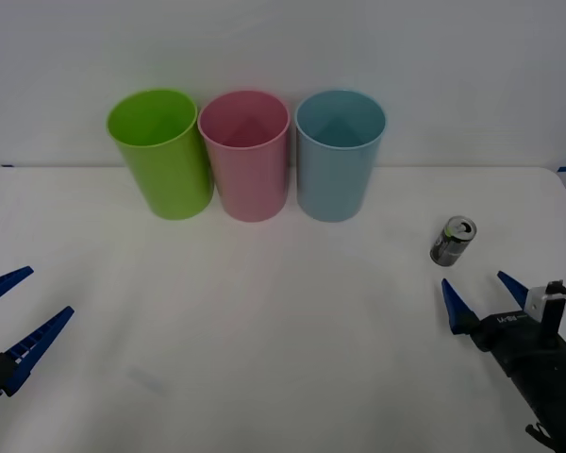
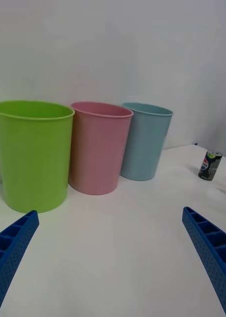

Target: Grasp the object on the table and drop it into the matching bin: aluminum can to the light blue bin, PET bottle to the pink bin.

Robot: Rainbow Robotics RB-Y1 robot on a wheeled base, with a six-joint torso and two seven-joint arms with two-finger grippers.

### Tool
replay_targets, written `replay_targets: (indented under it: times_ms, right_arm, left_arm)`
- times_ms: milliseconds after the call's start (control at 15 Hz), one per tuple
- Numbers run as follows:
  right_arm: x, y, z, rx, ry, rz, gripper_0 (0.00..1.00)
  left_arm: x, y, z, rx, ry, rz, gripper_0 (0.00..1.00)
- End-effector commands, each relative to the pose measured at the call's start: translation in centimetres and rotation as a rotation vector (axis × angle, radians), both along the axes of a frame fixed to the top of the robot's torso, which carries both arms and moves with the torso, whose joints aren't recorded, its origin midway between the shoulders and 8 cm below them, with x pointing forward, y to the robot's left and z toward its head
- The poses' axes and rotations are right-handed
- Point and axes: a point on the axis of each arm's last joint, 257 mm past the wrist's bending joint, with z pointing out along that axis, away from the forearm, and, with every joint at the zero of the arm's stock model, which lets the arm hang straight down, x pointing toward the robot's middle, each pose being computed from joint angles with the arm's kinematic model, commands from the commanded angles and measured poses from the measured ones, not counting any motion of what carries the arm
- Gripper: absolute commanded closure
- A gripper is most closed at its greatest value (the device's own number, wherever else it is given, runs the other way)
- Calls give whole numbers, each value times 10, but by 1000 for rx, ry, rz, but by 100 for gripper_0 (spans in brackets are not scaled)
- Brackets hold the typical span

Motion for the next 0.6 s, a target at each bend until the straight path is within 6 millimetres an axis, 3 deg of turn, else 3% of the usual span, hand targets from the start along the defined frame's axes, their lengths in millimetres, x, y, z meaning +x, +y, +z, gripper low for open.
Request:
replay_targets:
  times_ms: [67, 600]
  right_arm:
    - [14, 3, 1, -7, -1, -18, 0]
    - [65, 8, -3, -13, 10, -61, 0]
  left_arm:
    - [0, 0, 0, 0, 0, 0, 0]
    - [0, 0, 0, 0, 0, 0, 0]
